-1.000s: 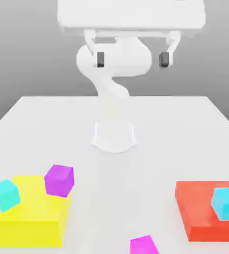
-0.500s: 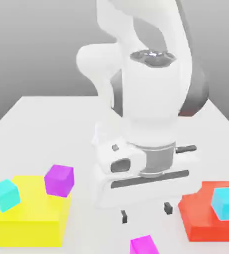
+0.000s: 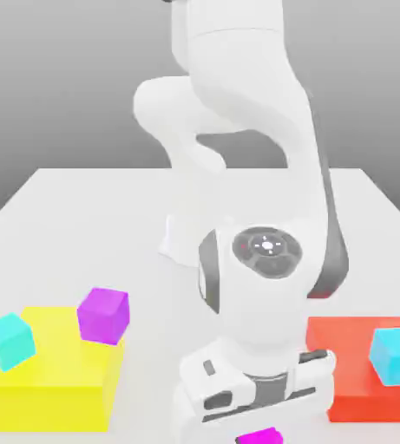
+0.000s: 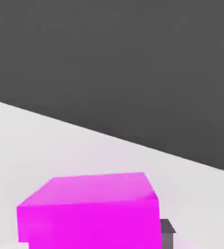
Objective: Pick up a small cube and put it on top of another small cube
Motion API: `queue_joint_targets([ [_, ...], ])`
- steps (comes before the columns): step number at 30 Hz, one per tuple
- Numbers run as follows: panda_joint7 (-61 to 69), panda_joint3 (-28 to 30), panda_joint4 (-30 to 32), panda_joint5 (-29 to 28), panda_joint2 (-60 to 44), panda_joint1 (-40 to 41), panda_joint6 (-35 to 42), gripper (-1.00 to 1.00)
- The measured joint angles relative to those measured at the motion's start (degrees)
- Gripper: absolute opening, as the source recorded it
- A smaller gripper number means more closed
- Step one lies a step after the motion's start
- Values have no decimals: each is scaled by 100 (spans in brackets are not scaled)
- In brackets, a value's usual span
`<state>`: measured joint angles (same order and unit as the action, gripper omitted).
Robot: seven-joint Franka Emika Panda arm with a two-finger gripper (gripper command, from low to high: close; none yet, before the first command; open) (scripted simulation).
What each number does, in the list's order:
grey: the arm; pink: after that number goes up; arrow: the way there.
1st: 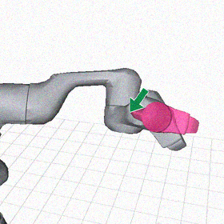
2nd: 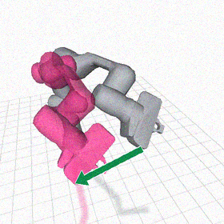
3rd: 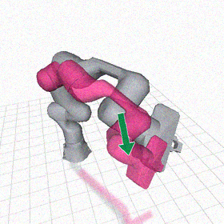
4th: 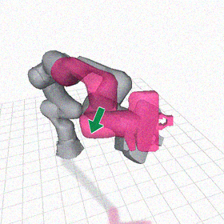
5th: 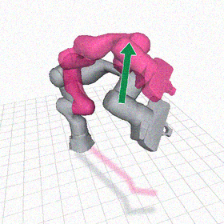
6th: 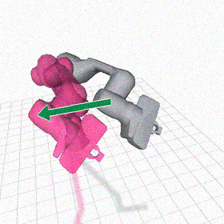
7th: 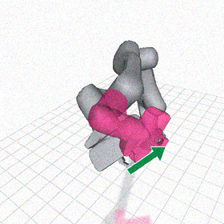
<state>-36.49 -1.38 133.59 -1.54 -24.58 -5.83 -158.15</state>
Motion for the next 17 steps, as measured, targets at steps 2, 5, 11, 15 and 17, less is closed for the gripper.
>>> queue_joint_targets([
  [2, 18, -20, 81, 24, 389, 15, 308, -100],
  [5, 408, -435, 149, 22, 991, -254, 850, -100],
  [11, 1388, -1383, 249, -14, 1927, -1176, 1698, -100],
  [15, 1299, -1373, 338, -286, 1481, -1238, 1188, 100],
  [17, 1299, -1373, 338, -286, 1481, -1238, 1188, 100],
])
